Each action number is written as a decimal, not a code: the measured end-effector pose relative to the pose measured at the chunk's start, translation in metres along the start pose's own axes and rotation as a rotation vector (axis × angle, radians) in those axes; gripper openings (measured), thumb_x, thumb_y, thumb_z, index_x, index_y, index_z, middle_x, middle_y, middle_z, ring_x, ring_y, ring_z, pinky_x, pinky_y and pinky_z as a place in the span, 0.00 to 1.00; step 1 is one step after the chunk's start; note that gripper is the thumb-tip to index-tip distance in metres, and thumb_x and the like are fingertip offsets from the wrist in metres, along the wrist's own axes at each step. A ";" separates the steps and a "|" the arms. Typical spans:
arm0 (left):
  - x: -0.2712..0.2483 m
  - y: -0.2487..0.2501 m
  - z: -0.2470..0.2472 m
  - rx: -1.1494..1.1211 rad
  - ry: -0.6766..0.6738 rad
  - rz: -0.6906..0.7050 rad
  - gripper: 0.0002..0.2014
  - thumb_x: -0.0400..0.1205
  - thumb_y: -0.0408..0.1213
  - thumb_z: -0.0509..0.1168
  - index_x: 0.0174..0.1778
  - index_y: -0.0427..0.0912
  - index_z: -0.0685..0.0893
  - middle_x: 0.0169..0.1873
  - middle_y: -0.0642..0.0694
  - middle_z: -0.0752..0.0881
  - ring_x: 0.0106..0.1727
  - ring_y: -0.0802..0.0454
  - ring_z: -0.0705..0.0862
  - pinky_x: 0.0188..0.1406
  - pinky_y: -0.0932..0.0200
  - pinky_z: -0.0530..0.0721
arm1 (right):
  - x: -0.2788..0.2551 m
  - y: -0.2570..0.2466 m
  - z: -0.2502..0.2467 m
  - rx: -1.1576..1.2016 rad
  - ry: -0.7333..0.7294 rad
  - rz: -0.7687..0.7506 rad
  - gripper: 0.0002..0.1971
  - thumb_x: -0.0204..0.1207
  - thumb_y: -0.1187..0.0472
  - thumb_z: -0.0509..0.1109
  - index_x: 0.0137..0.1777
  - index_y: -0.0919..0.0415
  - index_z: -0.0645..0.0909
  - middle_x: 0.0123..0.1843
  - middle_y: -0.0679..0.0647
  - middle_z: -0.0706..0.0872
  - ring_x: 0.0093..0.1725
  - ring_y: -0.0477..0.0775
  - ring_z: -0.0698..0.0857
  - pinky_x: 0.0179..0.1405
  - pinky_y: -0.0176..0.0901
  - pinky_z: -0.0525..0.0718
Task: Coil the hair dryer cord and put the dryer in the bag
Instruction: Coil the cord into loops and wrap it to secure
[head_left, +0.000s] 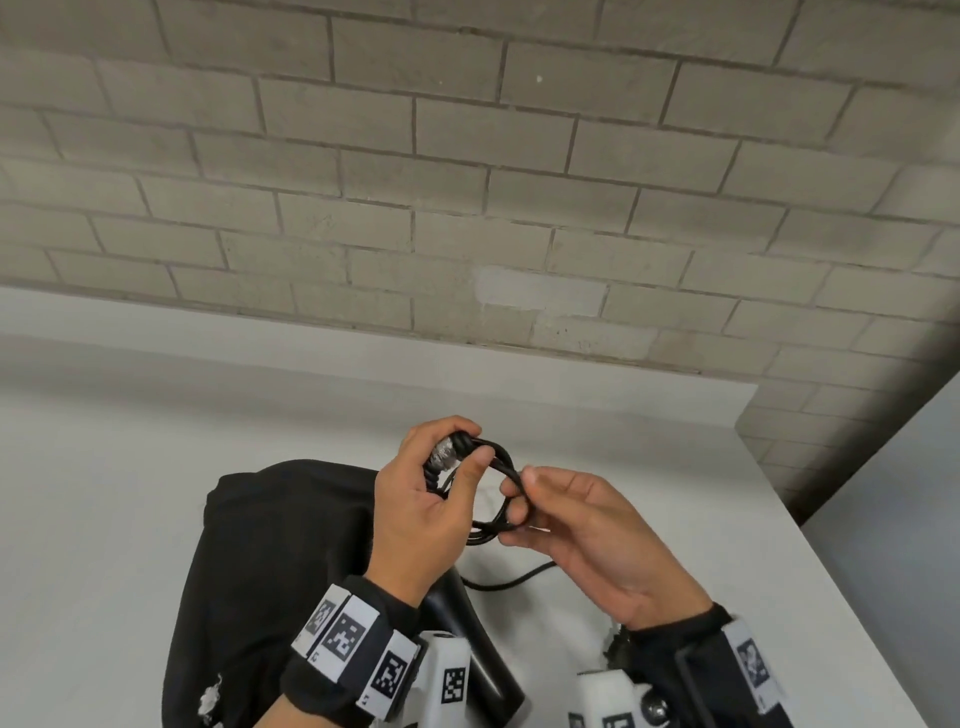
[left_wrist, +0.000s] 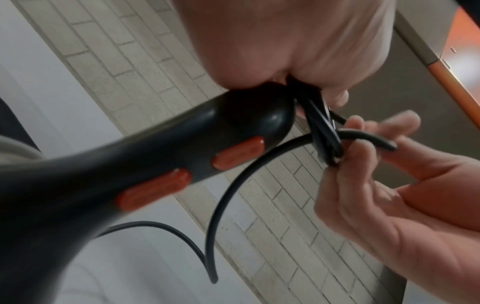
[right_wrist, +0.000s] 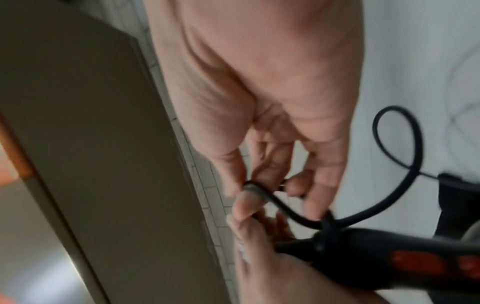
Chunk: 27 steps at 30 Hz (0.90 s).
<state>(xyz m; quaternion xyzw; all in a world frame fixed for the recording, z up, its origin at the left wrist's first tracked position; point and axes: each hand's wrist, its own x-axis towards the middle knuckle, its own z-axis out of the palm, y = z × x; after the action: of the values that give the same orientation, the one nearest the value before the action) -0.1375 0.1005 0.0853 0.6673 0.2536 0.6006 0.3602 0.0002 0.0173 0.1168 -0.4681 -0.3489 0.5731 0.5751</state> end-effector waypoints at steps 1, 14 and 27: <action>0.000 0.000 0.002 -0.003 0.021 -0.008 0.07 0.79 0.44 0.71 0.51 0.49 0.85 0.44 0.54 0.88 0.47 0.60 0.87 0.47 0.76 0.79 | -0.002 0.007 0.001 -0.069 0.013 -0.083 0.10 0.72 0.59 0.78 0.50 0.63 0.89 0.43 0.57 0.91 0.46 0.55 0.87 0.51 0.46 0.87; 0.000 -0.007 0.018 0.035 0.107 0.032 0.06 0.80 0.47 0.66 0.52 0.55 0.82 0.45 0.58 0.87 0.46 0.61 0.87 0.48 0.73 0.80 | -0.035 0.022 0.018 -0.354 0.312 -0.367 0.08 0.80 0.58 0.67 0.48 0.57 0.87 0.40 0.51 0.91 0.46 0.44 0.88 0.54 0.40 0.81; 0.002 -0.011 0.028 0.041 0.085 0.014 0.07 0.80 0.47 0.67 0.52 0.53 0.83 0.43 0.58 0.87 0.47 0.59 0.87 0.48 0.73 0.79 | -0.065 0.062 -0.010 -0.439 0.059 -0.360 0.12 0.73 0.65 0.75 0.47 0.45 0.83 0.60 0.52 0.89 0.75 0.47 0.77 0.72 0.46 0.71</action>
<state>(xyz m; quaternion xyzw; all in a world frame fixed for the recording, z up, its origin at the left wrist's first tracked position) -0.1090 0.1039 0.0777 0.6501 0.2763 0.6257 0.3310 -0.0175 -0.0538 0.0647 -0.5286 -0.5253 0.3585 0.5623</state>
